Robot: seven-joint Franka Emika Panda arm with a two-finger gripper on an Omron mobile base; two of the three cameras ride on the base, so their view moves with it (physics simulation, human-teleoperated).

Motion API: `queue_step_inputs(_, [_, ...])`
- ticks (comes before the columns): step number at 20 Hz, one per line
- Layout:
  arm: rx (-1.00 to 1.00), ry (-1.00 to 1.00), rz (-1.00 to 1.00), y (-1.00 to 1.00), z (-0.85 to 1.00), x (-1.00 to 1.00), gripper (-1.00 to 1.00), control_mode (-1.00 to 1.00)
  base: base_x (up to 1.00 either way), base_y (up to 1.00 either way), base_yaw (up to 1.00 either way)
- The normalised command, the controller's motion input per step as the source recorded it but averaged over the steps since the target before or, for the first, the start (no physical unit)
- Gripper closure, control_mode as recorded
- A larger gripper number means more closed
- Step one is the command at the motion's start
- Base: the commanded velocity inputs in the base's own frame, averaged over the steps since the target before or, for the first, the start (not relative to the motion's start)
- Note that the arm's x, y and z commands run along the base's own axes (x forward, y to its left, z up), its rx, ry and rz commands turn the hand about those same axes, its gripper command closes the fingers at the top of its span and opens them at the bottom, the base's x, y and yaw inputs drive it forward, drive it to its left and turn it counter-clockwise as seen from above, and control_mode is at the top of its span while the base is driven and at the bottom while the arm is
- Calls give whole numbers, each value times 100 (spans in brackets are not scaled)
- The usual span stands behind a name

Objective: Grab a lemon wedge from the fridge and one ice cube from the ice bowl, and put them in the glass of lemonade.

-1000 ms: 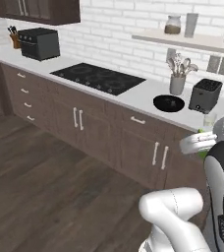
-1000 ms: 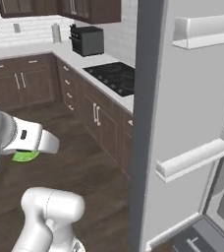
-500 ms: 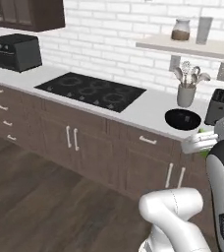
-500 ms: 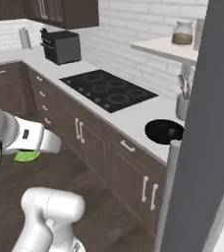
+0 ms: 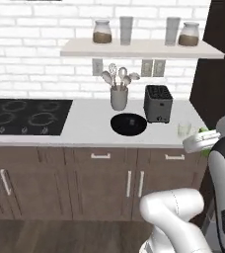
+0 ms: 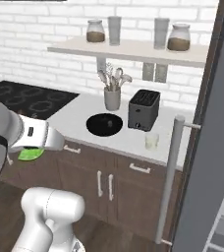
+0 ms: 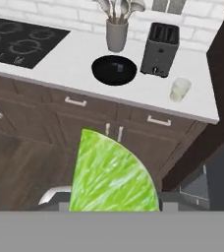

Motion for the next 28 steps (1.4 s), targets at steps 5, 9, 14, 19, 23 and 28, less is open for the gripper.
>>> queue_step_inputs(5, [0,0,0,0,0,0,100,100,16,18,-94])
queue_step_inputs(9, [0,0,0,0,0,0,100,100,17,53,-53])
queue_step_inputs(14, [0,0,0,0,0,0,100,100,10,81,-13])
queue_step_inputs(19, [0,0,0,0,0,0,100,100,87,25,-11])
queue_step_inputs(23, [0,0,0,0,0,0,100,100,97,-2,-6])
queue_step_inputs(28, [0,0,0,0,0,0,100,100,49,-13,-1])
